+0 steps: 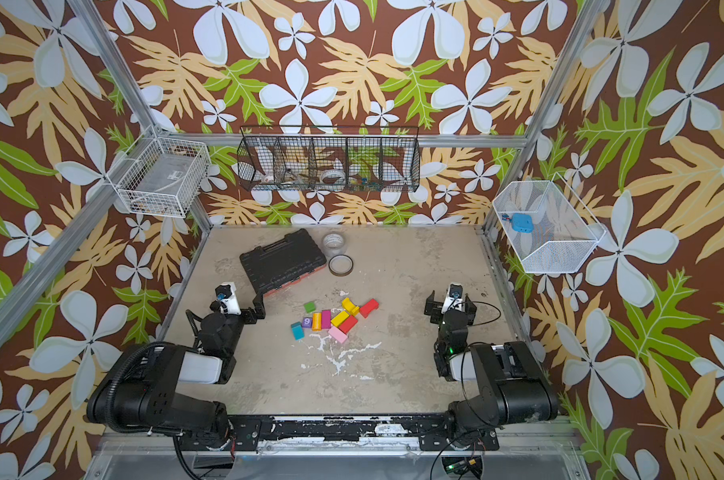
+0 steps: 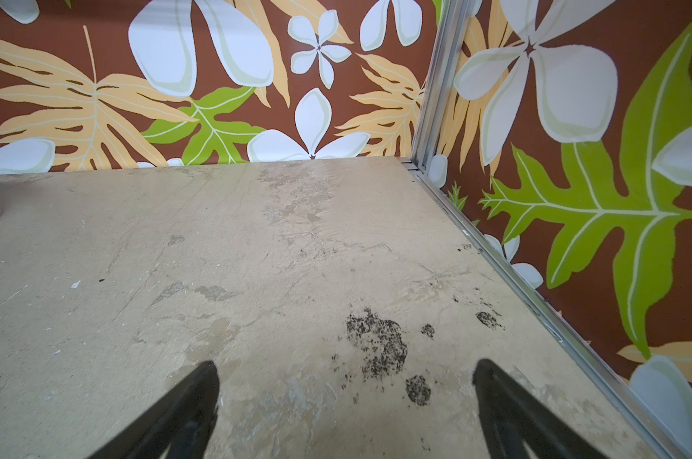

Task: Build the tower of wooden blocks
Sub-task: 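Raise both arms from rest and move both grippers toward the block pile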

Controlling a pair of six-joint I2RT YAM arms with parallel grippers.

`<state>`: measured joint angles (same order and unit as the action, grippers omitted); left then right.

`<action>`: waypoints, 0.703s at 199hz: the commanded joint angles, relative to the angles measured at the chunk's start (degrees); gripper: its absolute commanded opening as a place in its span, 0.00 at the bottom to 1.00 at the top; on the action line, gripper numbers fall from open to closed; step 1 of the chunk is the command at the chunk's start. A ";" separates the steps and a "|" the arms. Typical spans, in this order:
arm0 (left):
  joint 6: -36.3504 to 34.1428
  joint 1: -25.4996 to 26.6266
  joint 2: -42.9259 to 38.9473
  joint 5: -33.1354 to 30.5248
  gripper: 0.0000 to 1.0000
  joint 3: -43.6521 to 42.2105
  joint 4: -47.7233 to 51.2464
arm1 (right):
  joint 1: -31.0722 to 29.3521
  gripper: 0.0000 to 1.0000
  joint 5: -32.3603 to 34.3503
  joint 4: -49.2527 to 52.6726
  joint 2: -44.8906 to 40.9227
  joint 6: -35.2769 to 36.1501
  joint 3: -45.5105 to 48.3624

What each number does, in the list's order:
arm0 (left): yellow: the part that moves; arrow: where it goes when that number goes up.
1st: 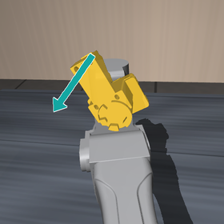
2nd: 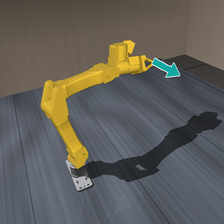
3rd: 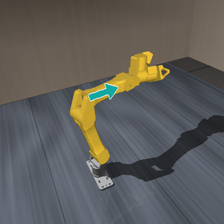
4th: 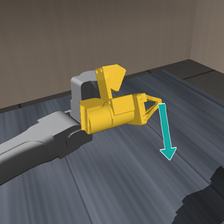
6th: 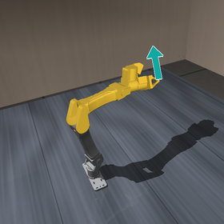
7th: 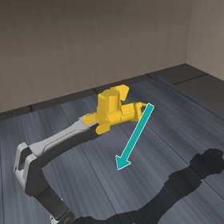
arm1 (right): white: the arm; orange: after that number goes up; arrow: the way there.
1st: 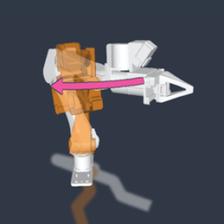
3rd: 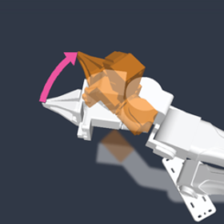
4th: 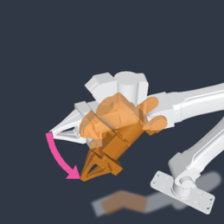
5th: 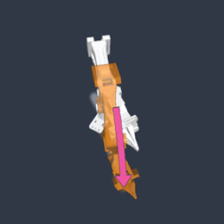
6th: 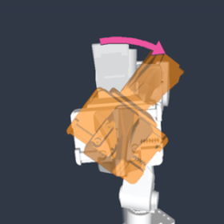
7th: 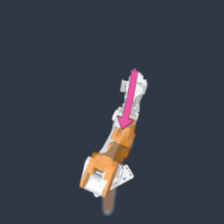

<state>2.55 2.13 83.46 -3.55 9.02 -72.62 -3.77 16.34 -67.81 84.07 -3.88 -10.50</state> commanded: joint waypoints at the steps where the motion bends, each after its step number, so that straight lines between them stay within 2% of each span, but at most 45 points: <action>1: -0.17 -0.11 0.04 0.55 1.00 0.28 -1.04 | -0.02 1.00 0.27 -1.81 -0.01 -0.31 -0.02; 27: -0.01 -0.11 -0.29 0.20 1.00 0.06 -1.50 | -0.17 1.00 0.27 -2.48 -0.25 -0.21 0.30; 36: 0.49 -0.11 -2.44 -0.92 1.00 0.61 1.01 | -0.17 1.00 0.57 -1.25 -1.92 0.29 -0.36; 46: 0.96 -0.11 -7.15 -2.24 1.00 1.89 7.72 | -0.29 1.00 1.80 13.36 -6.79 -0.80 -5.61; 57: 3.31 -0.11 -13.33 -3.92 1.00 4.82 18.45 | -0.11 1.00 4.31 31.30 -11.11 -5.55 -13.52; 70: 10.05 -0.11 -19.59 -5.20 1.00 8.90 29.18 | -0.18 1.00 2.31 35.98 -14.06 -7.96 -15.20; 84: 11.61 -0.13 -25.08 0.75 1.00 11.78 35.09 | -0.13 1.00 6.18 47.73 -17.85 -19.87 -18.59; 96: 18.24 -0.11 -29.72 0.87 1.00 13.06 38.44 | -0.18 1.00 6.07 55.94 -20.20 -20.31 -22.62; 106: 25.20 -0.11 -33.53 1.94 1.00 13.38 40.57 | -0.11 1.00 3.06 60.95 -22.24 -21.60 -25.07; 117: 32.92 -0.11 -37.31 5.06 1.00 14.54 45.63 | -0.19 1.00 -6.40 62.49 -26.18 -21.84 -26.17; 129: 34.72 -0.11 -40.09 11.21 1.00 15.94 49.26 | -0.85 1.00 -16.60 62.20 -31.28 -23.42 -26.30; 140: 40.09 -0.15 -42.33 10.21 1.00 16.50 53.54 | -3.32 1.00 -18.55 64.65 -34.97 -25.79 -27.43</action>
<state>27.66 2.13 44.80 0.71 24.21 -31.79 -4.38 11.40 -12.64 55.18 -23.35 -36.18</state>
